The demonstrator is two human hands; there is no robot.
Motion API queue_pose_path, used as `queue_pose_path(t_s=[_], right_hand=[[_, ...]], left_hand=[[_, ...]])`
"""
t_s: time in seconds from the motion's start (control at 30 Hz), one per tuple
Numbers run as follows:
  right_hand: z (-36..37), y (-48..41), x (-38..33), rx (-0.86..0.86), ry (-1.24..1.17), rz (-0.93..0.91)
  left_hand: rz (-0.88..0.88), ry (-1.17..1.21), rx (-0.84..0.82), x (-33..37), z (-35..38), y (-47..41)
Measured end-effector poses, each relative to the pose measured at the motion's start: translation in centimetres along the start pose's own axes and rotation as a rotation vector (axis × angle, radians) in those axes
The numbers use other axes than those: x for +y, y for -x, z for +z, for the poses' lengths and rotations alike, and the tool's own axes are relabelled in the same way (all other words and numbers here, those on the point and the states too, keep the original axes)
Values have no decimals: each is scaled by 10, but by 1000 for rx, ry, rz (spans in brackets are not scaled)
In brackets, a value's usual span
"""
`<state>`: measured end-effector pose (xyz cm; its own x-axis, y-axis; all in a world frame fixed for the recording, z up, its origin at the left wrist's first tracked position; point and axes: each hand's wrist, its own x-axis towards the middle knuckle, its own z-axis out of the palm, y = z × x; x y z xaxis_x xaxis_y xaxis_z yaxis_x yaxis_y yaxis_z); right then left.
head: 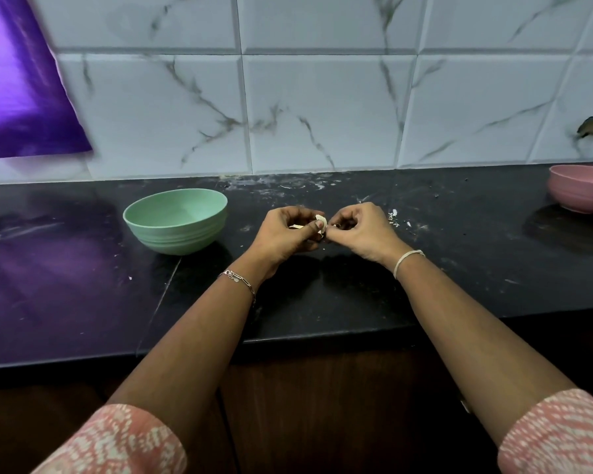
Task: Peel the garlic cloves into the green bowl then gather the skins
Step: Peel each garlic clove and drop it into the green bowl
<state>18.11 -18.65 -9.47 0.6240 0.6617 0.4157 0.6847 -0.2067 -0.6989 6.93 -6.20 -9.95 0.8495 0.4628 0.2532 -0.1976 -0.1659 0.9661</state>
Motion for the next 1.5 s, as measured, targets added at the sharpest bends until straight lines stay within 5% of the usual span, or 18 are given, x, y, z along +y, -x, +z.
queue_pose_path(t_s=[0.8, 1.2, 1.5], right_hand=[[-1, 4, -7, -72, -289, 6], [2, -1, -2, -33, -228, -64], [-2, -4, 5, 180, 12, -89]], left_hand=[[-166, 256, -36, 2, -4, -3], [-249, 334, -68, 3, -5, -5], [-265, 351, -118, 1, -4, -5]])
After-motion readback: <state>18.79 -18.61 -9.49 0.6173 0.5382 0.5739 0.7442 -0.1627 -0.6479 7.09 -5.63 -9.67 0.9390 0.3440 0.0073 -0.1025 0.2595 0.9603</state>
